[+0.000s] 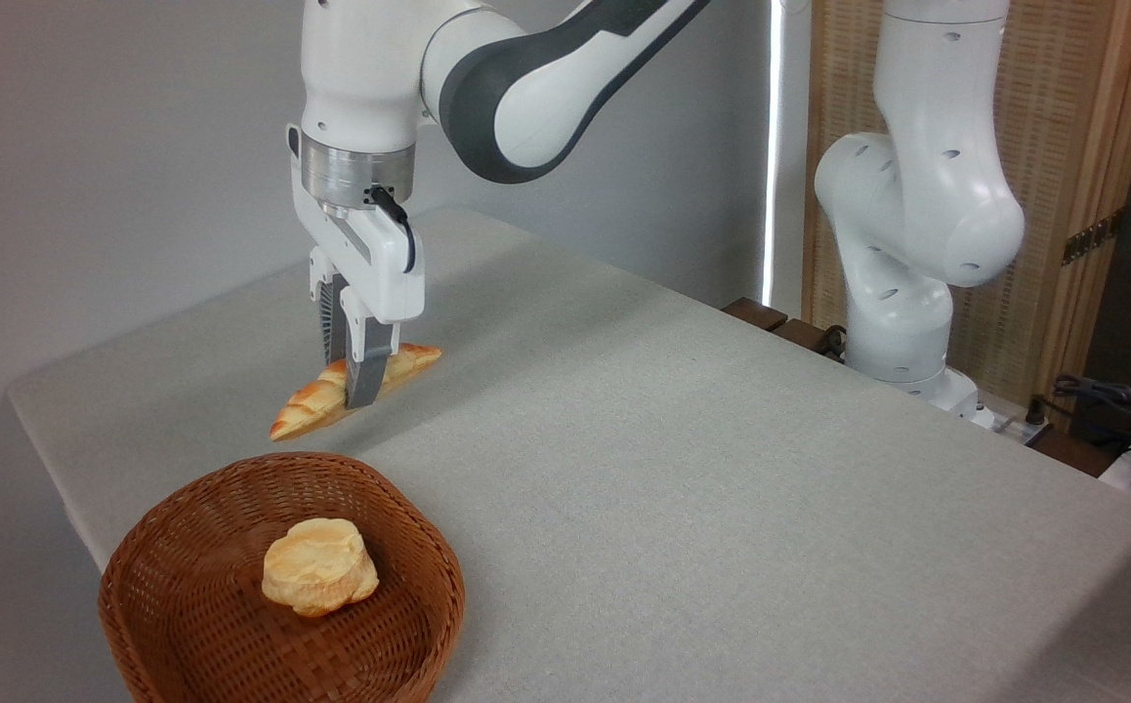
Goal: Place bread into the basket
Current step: 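Lift the croissant and carry it toward the wicker basket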
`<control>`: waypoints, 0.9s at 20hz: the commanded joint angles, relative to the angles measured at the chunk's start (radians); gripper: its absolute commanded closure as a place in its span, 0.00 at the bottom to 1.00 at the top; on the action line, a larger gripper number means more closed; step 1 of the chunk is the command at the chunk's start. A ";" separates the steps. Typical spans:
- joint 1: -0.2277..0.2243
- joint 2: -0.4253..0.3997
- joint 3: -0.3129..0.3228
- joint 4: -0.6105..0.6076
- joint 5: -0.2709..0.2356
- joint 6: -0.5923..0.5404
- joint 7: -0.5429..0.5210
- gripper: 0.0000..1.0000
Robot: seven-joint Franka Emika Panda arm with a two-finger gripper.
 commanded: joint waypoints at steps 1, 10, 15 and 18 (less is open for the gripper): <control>-0.004 0.011 0.064 0.031 -0.027 0.018 0.010 0.58; -0.001 0.080 0.144 0.079 -0.195 0.172 0.010 0.48; 0.001 0.109 0.161 0.081 -0.269 0.327 -0.007 0.00; 0.001 0.123 0.161 0.081 -0.270 0.352 -0.019 0.00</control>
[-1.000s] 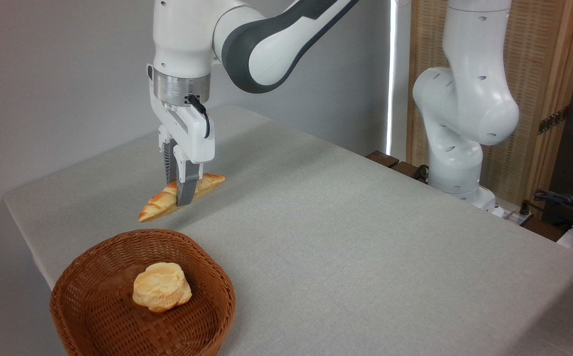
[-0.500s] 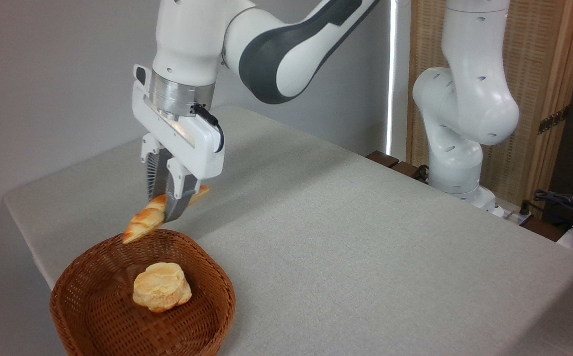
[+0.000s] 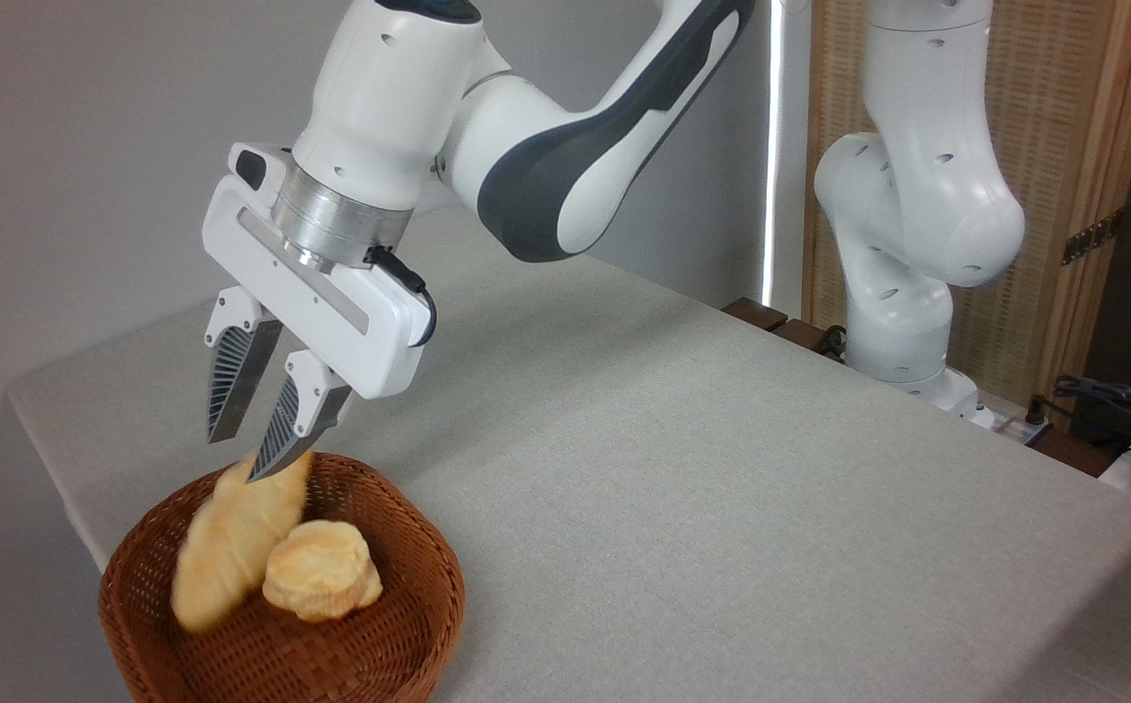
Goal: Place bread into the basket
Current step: 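Lower the croissant into the basket beside the round bun and release, then raise the open gripper up away from the basket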
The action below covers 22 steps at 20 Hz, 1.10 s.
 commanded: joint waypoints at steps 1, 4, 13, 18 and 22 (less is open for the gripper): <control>-0.007 0.023 0.010 0.018 -0.020 0.040 -0.016 0.00; -0.007 0.028 0.010 0.018 -0.020 0.040 -0.018 0.00; -0.007 0.000 0.027 0.092 0.181 -0.293 -0.015 0.00; -0.007 -0.006 0.033 0.179 0.299 -0.538 -0.013 0.00; -0.007 -0.018 0.062 0.268 0.322 -0.740 -0.007 0.00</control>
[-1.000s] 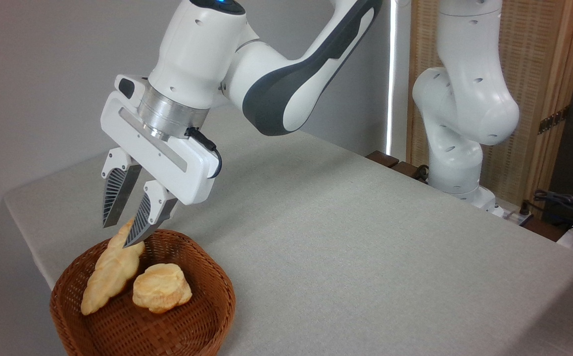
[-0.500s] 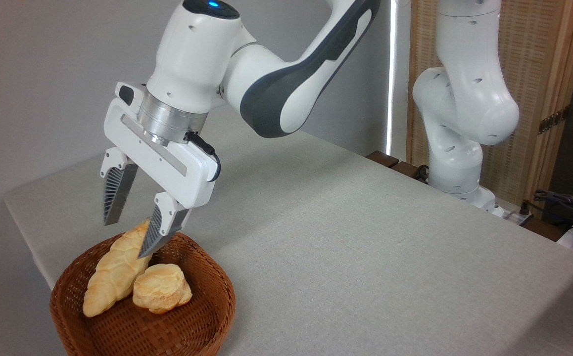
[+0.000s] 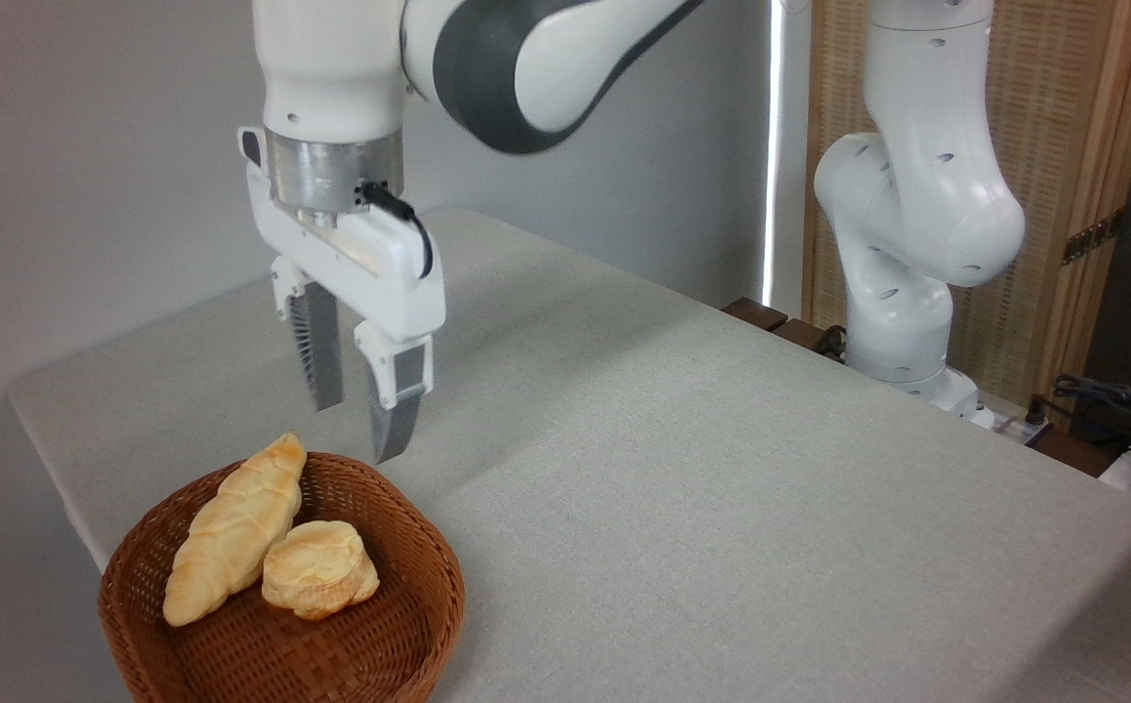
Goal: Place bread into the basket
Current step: 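Raise the open gripper up away from the basket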
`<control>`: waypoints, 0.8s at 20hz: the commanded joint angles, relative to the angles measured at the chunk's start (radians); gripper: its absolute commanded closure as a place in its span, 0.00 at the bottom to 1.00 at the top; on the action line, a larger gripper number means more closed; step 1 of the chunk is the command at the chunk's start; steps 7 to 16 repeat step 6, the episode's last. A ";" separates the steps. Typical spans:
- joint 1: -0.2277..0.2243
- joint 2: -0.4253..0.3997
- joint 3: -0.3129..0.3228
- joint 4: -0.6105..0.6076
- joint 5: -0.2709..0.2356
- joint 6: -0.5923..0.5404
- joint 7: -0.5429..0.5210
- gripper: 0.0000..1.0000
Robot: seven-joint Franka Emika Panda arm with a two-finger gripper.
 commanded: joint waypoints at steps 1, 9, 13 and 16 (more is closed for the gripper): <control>-0.009 -0.004 0.039 0.088 0.045 -0.171 -0.001 0.00; -0.009 -0.004 0.040 0.087 0.069 -0.245 -0.002 0.00; -0.009 -0.004 0.040 0.087 0.069 -0.245 -0.002 0.00; -0.009 -0.004 0.040 0.087 0.069 -0.245 -0.002 0.00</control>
